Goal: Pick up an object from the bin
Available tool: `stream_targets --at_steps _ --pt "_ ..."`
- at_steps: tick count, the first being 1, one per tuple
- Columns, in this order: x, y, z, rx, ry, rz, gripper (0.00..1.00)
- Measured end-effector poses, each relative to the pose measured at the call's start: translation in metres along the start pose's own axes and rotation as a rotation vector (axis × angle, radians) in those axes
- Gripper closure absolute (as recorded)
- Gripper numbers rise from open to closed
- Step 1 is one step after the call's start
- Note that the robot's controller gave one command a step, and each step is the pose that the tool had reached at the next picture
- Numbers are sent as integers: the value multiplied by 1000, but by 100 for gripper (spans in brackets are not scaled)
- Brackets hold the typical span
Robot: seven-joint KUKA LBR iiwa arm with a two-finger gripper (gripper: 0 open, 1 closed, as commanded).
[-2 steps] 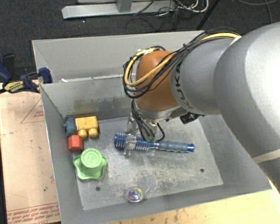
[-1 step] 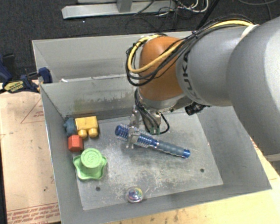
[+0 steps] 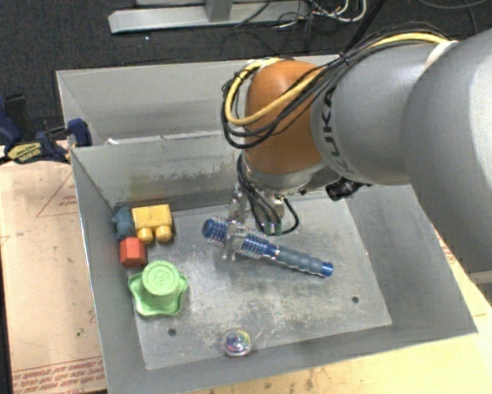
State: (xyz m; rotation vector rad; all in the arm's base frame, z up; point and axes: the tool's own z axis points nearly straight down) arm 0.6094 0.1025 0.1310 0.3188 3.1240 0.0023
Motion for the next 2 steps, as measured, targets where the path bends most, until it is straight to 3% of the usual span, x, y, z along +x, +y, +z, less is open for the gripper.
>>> stream_targets --at_steps 2 --pt "-1 1 -54 -1 -3 -2 100"
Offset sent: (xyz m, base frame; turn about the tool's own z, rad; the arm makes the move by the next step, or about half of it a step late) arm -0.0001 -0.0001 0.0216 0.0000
